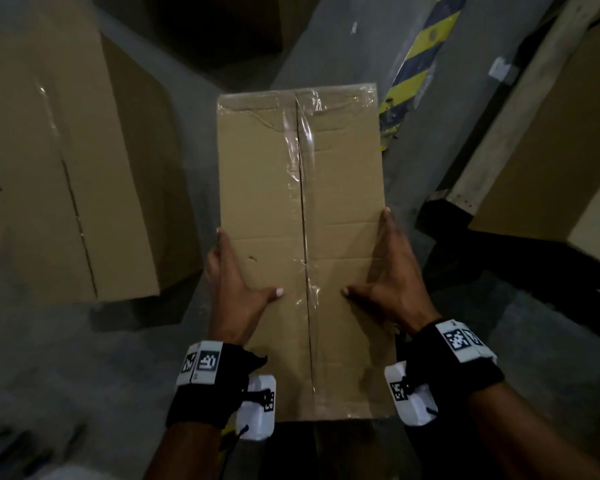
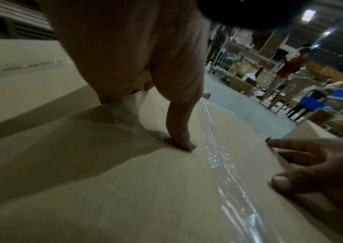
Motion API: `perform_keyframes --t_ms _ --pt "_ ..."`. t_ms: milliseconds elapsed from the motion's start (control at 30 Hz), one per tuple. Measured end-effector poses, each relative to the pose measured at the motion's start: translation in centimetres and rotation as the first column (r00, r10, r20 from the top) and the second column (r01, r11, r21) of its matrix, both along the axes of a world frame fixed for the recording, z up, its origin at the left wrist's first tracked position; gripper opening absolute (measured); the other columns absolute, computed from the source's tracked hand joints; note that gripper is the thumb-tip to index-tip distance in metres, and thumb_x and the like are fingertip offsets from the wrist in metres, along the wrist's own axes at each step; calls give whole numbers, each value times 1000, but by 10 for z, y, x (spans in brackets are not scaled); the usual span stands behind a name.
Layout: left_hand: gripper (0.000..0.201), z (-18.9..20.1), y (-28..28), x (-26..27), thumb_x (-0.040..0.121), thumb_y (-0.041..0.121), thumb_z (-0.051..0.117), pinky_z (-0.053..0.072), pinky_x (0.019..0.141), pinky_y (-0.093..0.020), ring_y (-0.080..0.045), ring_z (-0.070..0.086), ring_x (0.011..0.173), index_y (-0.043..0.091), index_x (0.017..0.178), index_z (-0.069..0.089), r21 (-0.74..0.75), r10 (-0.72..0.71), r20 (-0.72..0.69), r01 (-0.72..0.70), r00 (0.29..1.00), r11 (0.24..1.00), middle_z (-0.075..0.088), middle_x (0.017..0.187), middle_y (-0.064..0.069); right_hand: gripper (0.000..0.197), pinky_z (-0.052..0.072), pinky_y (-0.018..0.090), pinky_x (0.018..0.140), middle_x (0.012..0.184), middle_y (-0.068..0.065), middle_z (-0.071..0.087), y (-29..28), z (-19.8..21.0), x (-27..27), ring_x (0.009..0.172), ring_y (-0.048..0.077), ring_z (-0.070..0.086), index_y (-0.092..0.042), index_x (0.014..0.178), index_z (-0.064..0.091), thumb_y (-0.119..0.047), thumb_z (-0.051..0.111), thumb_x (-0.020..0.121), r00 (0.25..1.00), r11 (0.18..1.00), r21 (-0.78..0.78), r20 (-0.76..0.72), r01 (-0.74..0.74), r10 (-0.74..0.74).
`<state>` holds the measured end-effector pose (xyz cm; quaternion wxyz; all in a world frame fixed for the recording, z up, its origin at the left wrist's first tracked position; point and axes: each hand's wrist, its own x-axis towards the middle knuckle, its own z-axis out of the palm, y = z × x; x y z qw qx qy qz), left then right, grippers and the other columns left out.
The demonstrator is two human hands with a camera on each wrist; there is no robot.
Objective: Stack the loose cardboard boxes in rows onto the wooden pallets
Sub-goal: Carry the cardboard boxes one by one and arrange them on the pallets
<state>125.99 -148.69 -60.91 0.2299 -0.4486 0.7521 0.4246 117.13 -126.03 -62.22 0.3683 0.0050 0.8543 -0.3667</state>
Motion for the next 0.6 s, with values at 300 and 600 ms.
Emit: perform_keyframes --t_ms 300,600 --pt "150 193 4 34 51 18 95 19 118 -49 -20 9 147 43 150 -14 -13 -58 -172 56 983 998 -4 162 10 134 18 21 115 156 -12 19 13 222 -1 138 -3 17 -29 156 5 -22 94 55 976 999 -30 -215 -28 21" --pt "138 384 -5 76 57 21 93 20 119 -47 -6 7 142 35 153 -5 -69 -222 -449 214 866 974 1 162 6 132 23 32 117 156 -5 24 17 425 74 135 -1 21 -34 152 4 -21 94 56 913 995 -45 -396 92 -103"
